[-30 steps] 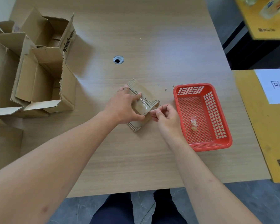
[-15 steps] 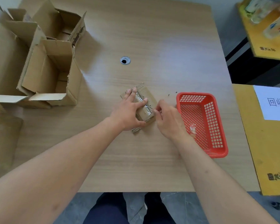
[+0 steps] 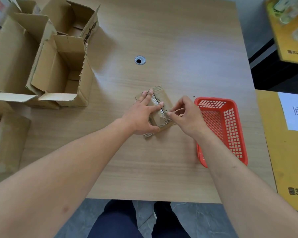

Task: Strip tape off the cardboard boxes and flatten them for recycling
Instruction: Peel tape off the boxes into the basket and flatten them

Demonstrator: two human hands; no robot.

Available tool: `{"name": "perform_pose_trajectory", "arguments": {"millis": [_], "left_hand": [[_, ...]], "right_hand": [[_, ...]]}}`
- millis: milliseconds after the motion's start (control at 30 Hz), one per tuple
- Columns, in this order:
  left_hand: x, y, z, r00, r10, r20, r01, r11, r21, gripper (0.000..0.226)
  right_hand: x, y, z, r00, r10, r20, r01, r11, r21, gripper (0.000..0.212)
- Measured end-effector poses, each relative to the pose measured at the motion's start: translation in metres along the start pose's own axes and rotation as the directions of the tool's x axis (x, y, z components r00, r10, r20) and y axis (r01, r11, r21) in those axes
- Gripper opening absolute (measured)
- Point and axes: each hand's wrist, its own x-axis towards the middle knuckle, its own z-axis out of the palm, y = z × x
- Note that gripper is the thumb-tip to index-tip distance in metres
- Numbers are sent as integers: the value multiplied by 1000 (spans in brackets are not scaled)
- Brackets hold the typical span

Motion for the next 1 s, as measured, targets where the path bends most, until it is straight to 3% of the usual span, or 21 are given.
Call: {"name": "perform_pose_trajectory", "arguments": {"millis": [167, 267, 400, 500, 567, 700, 867, 1000], "left_hand": [[2, -3, 2, 1000, -5, -31, 2, 995, -95, 78], [3, -3, 6, 998, 12, -62, -19, 994, -104, 66], [3, -10, -3, 987, 155, 42, -146, 977, -154, 71], [2, -13, -7, 996, 94, 0, -91, 972, -218, 87], [-3, -8, 2, 993, -62, -98, 33, 962, -272, 86], [-14, 10, 34, 900, -371, -230, 251, 871, -423, 69], [-13, 10, 42, 890, -415, -190, 199, 728, -656, 67], [-13, 8, 27, 904, -420, -77, 260, 684, -681, 78]], "right_hand": [[-4, 2, -1, 996, -82, 20, 83, 995, -47, 33], [-3, 0, -1, 996, -65, 63, 65, 998, 2, 50], [8, 4, -2, 979, -44, 199, 60, 995, -74, 15], [7, 2, 4, 970, 23, 242, -21, 1000, -8, 12], [3, 0, 11, 980, 87, 177, -103, 991, 81, 13], [-10, -2, 34, 968, 246, -57, -225, 942, 247, 12], [-11, -7, 40, 927, 356, -119, -285, 874, 394, 13], [-11, -5, 37, 956, 177, -232, -139, 975, 170, 8]]}}
